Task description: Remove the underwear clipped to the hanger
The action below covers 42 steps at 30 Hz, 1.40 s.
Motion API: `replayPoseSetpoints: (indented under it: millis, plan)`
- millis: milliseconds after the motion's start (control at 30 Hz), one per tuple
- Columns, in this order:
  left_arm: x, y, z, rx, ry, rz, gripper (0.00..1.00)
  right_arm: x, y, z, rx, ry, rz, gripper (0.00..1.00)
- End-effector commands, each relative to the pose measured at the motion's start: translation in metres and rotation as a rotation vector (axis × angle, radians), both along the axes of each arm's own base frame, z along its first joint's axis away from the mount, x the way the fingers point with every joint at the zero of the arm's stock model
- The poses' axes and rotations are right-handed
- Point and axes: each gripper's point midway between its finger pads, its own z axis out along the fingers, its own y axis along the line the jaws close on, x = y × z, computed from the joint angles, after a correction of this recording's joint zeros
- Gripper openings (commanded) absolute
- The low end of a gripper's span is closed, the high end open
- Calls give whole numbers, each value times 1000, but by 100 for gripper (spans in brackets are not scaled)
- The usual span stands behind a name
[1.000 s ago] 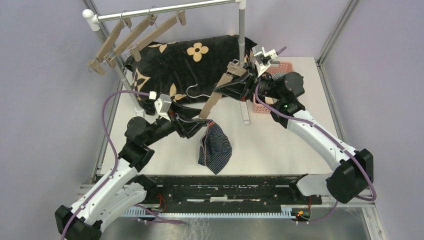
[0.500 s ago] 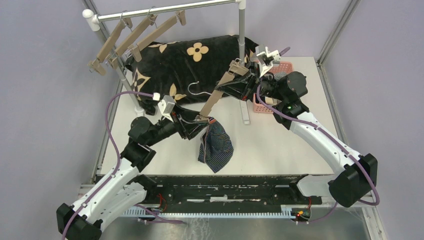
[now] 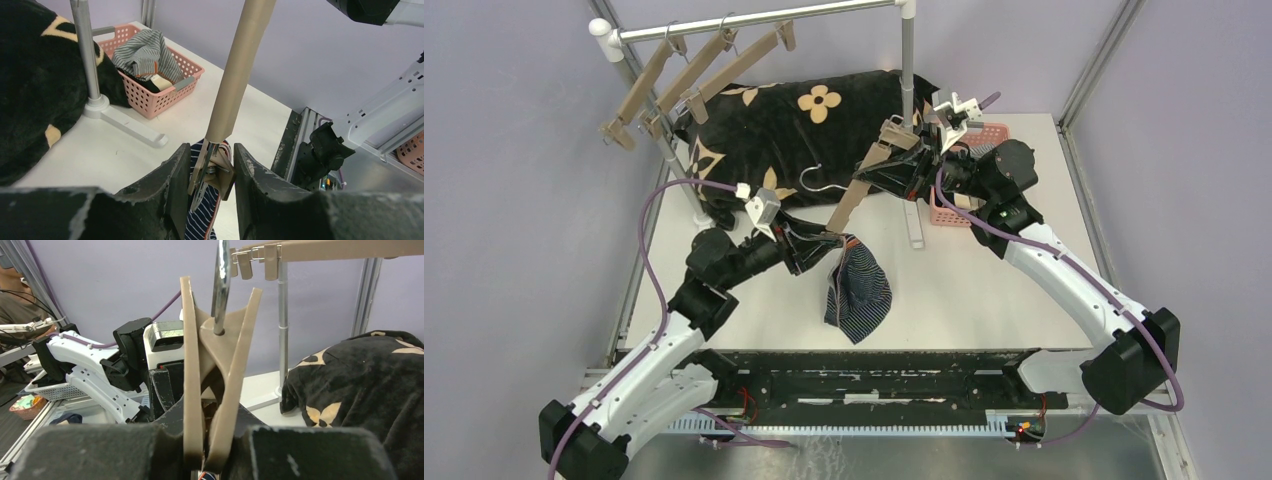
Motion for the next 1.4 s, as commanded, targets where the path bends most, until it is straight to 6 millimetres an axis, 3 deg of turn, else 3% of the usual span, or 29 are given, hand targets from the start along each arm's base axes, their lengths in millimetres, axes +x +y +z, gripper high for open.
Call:
replayPoseSetpoints:
  millis: [0,67,133,267,433,767,1033,1200,1267,1367]
  plan:
    - [7,4,25,6,-89,42,8,-2,-10,45,92,-138,-64,1]
    - [7,4,31,14,-112,45,38,-3,-11,46,89,-143,-67,1]
    - [6,7,40,3,-140,56,51,-3,-11,46,86,-144,-69,1]
    - [-1,10,54,-18,-176,51,57,-4,-12,50,91,-152,-71,1]
    - [-6,8,38,5,-154,21,66,-7,-14,60,106,-169,-71,1]
    - [-5,3,23,3,-135,-7,67,-12,-15,69,140,-173,-52,1]
    - [-6,0,28,-29,-162,-24,59,-15,-15,67,141,-167,-31,1]
    - [-11,-2,38,-43,-197,-51,28,-12,-12,59,128,-149,-30,1]
    - [-12,-2,41,-49,-203,-53,6,-11,-12,56,124,-146,-28,1]
    - [-11,-1,43,-63,-203,-42,3,-10,-11,52,113,-140,-29,1]
